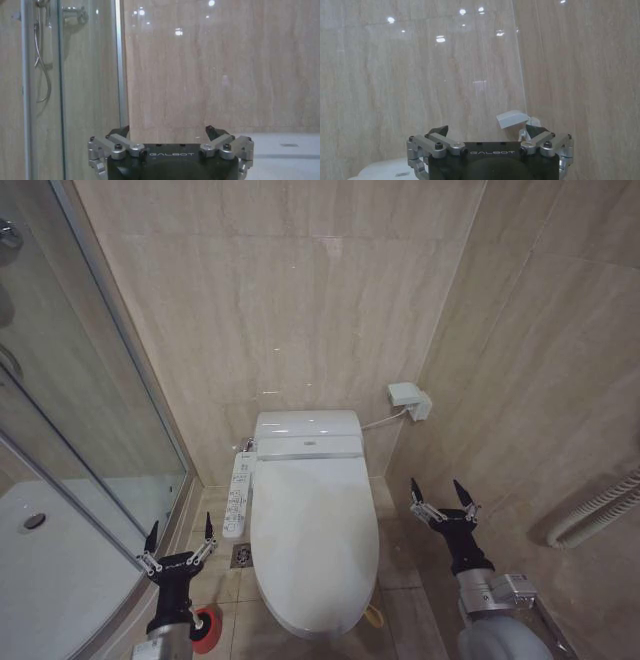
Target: Open the toilet lid, clean the toilet bowl with a toilet brush, close the toilet lid, and flush.
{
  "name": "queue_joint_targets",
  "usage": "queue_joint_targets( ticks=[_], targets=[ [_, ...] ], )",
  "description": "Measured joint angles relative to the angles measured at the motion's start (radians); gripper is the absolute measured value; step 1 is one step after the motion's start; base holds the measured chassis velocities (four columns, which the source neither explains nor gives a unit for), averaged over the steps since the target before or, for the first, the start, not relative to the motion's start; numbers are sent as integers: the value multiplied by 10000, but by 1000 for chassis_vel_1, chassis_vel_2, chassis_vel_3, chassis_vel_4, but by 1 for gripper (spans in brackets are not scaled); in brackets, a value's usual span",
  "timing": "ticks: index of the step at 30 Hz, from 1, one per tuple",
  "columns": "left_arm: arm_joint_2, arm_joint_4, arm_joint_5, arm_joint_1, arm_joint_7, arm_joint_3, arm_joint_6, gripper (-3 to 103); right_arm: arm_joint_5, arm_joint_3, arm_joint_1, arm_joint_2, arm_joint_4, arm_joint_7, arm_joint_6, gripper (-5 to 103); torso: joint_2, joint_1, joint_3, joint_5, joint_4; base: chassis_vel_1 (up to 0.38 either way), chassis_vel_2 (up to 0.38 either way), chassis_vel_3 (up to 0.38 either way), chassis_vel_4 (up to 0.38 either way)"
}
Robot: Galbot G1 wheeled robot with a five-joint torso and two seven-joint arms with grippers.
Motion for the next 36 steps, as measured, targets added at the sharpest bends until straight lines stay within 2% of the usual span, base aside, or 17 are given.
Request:
queue_joint_targets(
  ticks=[2, 5, 9, 10, 14, 15, 18, 19, 25, 27, 28, 29, 30, 32, 36],
  targets=[
    [52, -27, -112, -100, 52, -94, 138, 100, 0, -1, 0, -1, 0, 0, 0, 100, 0, 0, 0, 1, -4, 0, 0, 0, 0],
    [136, -91, -411, -252, 206, -205, 477, 100, 0, 0, 2, -1, 1, 1, 1, 100, 0, 1, 1, -5, 3, 0, 0, 0, 0],
    [503, -398, -1447, -842, 727, -751, 1650, 100, 0, -1, -1, 0, 0, 0, 0, 100, 0, 1, 0, 1, -2, 0, 0, 0, 0],
    [503, -398, -1447, -842, 727, -751, 1650, 100, 0, -1, -1, 0, 0, 0, 0, 100, 0, 1, 0, 1, -2, 0, 0, 0, 0],
    [922, -739, -2672, -1529, 1351, -1385, 3047, 100, 0, 0, 0, 0, 1, 0, 0, 100, 0, 0, 1, -1, 0, 0, 0, 0, 0],
    [922, -739, -2672, -1529, 1351, -1385, 3047, 100, 0, 0, 0, 0, 1, 0, 0, 100, 0, 0, 1, -1, 0, 0, 0, 0, 0],
    [1180, -946, -3411, -1953, 1726, -1773, 3877, 100, 0, 0, 0, -1, 1, 0, 0, 100, 0, 1, 0, 0, -2, 0, 0, 0, 0],
    [1213, -977, -3507, -2003, 1778, -1817, 3991, 100, 0, 0, 0, 0, 1, 0, 0, 100, 0, 1, 0, 1, -2, 0, 0, 0, 0],
    [1232, -998, -3571, -2026, 1821, -1850, 4057, 100, 0, 0, 0, 0, 1, 0, 0, 100, 0, 1, 1, -1, 1, 0, 0, 0, 0],
    [1287, -1394, -3428, -1782, 2204, -2028, 3555, 100, 0, 3, 3, 0, 1, 2, 1, 100, -1, 1, 1, -3, -4, 0, 0, 0, 0],
    [1287, -1394, -3428, -1782, 2204, -2028, 3555, 100, 0, 3, 3, 0, 1, 2, 1, 100, -1, 1, 1, -3, -4, 0, 0, 0, 0],
    [1314, -1616, -3315, -1637, 2387, -2125, 3244, 100, 0, 3, -1, 0, 0, 1, 0, 100, 1, 0, 0, 6, 4, 0, 0, 0, 0],
    [1324, -1675, -3272, -1580, 2452, -2150, 3140, 100, 0, 3, 3, 0, 2, 1, 1, 100, 2, 0, -1, 8, 2, 0, 0, 0, 0],
    [1327, -1733, -3215, -1523, 2513, -2167, 3031, 100, 0, 3, 0, 0, 1, 1, 0, 100, 2, 0, 0, -3, 1, 0, 0, 0, 0],
    [1328, -1742, -3194, -1510, 2518, -2170, 3002, 100, 0, 1, -1, -1, 1, 1, 1, 100, 1, 1, 0, -2, -1, 0, 0, 0, 0]
  ],
)
